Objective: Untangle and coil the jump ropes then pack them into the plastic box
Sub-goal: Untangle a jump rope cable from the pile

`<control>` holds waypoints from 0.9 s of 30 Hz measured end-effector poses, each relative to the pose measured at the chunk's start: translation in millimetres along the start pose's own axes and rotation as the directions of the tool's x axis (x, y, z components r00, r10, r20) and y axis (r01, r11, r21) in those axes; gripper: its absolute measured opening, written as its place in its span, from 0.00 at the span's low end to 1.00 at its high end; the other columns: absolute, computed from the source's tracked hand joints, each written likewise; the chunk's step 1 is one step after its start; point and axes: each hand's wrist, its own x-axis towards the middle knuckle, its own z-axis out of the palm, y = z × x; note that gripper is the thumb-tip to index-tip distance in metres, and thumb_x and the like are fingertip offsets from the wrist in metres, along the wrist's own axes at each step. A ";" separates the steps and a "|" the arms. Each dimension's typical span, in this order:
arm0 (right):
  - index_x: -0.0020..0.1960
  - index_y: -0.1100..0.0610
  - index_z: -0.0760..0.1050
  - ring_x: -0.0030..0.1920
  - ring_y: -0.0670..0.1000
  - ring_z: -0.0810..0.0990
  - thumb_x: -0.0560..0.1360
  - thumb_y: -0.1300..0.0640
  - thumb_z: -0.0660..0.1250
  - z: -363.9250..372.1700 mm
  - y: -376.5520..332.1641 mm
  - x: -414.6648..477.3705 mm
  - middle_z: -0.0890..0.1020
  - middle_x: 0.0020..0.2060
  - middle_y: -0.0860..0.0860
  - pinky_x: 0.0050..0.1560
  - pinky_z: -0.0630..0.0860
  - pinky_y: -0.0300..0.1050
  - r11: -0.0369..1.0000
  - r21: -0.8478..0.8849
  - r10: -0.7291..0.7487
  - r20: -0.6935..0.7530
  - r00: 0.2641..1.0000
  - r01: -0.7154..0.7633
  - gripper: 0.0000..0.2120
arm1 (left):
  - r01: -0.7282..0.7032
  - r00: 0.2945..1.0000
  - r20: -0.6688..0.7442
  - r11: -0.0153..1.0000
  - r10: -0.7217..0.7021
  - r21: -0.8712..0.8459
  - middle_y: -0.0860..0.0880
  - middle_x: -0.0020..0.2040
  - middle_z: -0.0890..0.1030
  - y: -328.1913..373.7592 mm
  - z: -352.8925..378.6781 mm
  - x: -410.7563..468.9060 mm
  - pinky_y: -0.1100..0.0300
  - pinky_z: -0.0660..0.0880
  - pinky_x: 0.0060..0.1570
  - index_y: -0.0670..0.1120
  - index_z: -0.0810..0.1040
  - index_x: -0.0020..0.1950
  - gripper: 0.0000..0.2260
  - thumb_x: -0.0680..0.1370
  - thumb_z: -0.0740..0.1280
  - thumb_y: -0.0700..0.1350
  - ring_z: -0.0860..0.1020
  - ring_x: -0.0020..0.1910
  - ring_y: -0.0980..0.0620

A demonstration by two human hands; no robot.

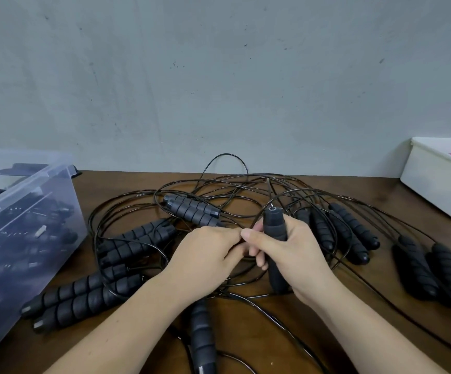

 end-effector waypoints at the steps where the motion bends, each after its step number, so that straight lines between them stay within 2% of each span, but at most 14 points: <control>1: 0.47 0.61 0.80 0.31 0.53 0.78 0.79 0.60 0.75 -1.1 -2.2 0.1 0.83 0.34 0.58 0.34 0.78 0.47 0.999 0.050 0.000 -0.010 1.000 0.000 0.06 | 0.000 1.000 -0.007 1.000 0.000 0.004 0.60 0.34 0.72 -0.8 0.4 0.1 0.59 0.72 0.37 0.59 0.75 0.47 0.08 0.84 0.61 0.55 0.74 0.37 0.58; 4: 0.41 0.58 0.78 0.29 0.53 0.73 0.78 0.63 0.74 -9.7 -14.8 2.4 0.79 0.33 0.59 0.32 0.73 0.45 0.953 0.302 0.035 -0.068 0.997 -0.013 0.09 | 0.025 1.000 -0.009 1.000 -0.025 0.008 0.59 0.34 0.72 -1.8 -0.4 0.6 0.54 0.74 0.39 0.59 0.71 0.46 0.09 0.84 0.63 0.58 0.73 0.38 0.57; 6: 0.39 0.54 0.76 0.29 0.52 0.70 0.77 0.62 0.74 -18.8 -22.9 5.7 0.76 0.33 0.56 0.31 0.70 0.43 0.878 0.478 0.075 -0.095 0.993 -0.020 0.11 | 0.056 0.998 -0.002 0.998 -0.056 0.015 0.58 0.37 0.76 -3.7 -1.6 0.6 0.53 0.76 0.44 0.58 0.77 0.50 0.09 0.84 0.62 0.59 0.75 0.42 0.58; 8: 0.38 0.53 0.74 0.29 0.51 0.69 0.76 0.60 0.73 -25.2 -25.9 8.4 0.75 0.33 0.55 0.31 0.69 0.42 0.842 0.540 0.091 -0.115 0.989 -0.015 0.11 | 0.075 0.997 -0.009 0.997 -0.075 0.024 0.59 0.37 0.76 -6.1 -3.1 1.3 0.55 0.75 0.45 0.58 0.78 0.50 0.11 0.85 0.61 0.60 0.75 0.44 0.57; 12: 0.43 0.54 0.77 0.30 0.52 0.70 0.75 0.57 0.76 -23.5 -20.0 9.7 0.77 0.34 0.56 0.31 0.69 0.44 0.866 0.500 0.092 -0.113 0.989 -0.024 0.08 | 0.051 0.999 -0.020 0.996 -0.050 0.071 0.58 0.36 0.73 -9.3 -2.7 2.9 0.58 0.70 0.40 0.57 0.72 0.44 0.14 0.86 0.59 0.60 0.72 0.41 0.56; 14: 0.47 0.57 0.79 0.29 0.52 0.72 0.75 0.58 0.77 -17.7 -14.9 8.3 0.79 0.35 0.57 0.31 0.72 0.44 0.920 0.392 0.070 -0.104 0.992 -0.024 0.07 | 0.038 0.999 -0.027 0.996 -0.036 0.075 0.57 0.35 0.72 -9.0 -2.3 2.7 0.57 0.68 0.39 0.57 0.69 0.42 0.15 0.86 0.58 0.60 0.70 0.41 0.56; 17: 0.50 0.63 0.80 0.29 0.52 0.75 0.77 0.60 0.77 -4.6 -5.1 4.5 0.82 0.35 0.58 0.31 0.74 0.46 0.978 0.209 0.031 -0.070 0.997 -0.015 0.08 | 0.028 0.999 -0.042 0.996 -0.024 0.087 0.57 0.36 0.74 -6.9 -1.6 2.7 0.56 0.70 0.39 0.56 0.72 0.44 0.15 0.85 0.56 0.60 0.69 0.41 0.56; 21: 0.49 0.60 0.81 0.31 0.52 0.78 0.80 0.59 0.75 5.9 4.4 1.2 0.84 0.35 0.56 0.31 0.77 0.46 0.998 0.061 0.015 -0.030 0.999 -0.013 0.05 | 0.031 0.999 -0.025 0.997 -0.029 0.078 0.57 0.38 0.77 -7.0 -1.6 2.1 0.55 0.74 0.42 0.55 0.77 0.47 0.16 0.83 0.53 0.59 0.72 0.42 0.56; 25: 0.46 0.60 0.81 0.31 0.53 0.78 0.80 0.61 0.75 3.9 3.4 2.1 0.83 0.34 0.57 0.32 0.77 0.46 0.998 0.059 0.004 -0.037 0.999 -0.001 0.05 | 0.020 1.000 -0.017 0.996 -0.019 0.084 0.58 0.38 0.76 -7.2 -0.7 3.0 0.57 0.73 0.42 0.57 0.77 0.47 0.14 0.83 0.55 0.60 0.71 0.42 0.56; 27: 0.46 0.62 0.80 0.31 0.53 0.76 0.79 0.63 0.75 -1.5 -2.4 2.4 0.82 0.34 0.58 0.32 0.75 0.46 0.989 0.151 0.004 -0.064 0.998 0.006 0.05 | 0.022 0.999 -0.045 0.996 -0.018 0.086 0.60 0.38 0.74 -8.5 -1.1 3.9 0.59 0.70 0.41 0.57 0.77 0.47 0.12 0.83 0.58 0.60 0.71 0.42 0.58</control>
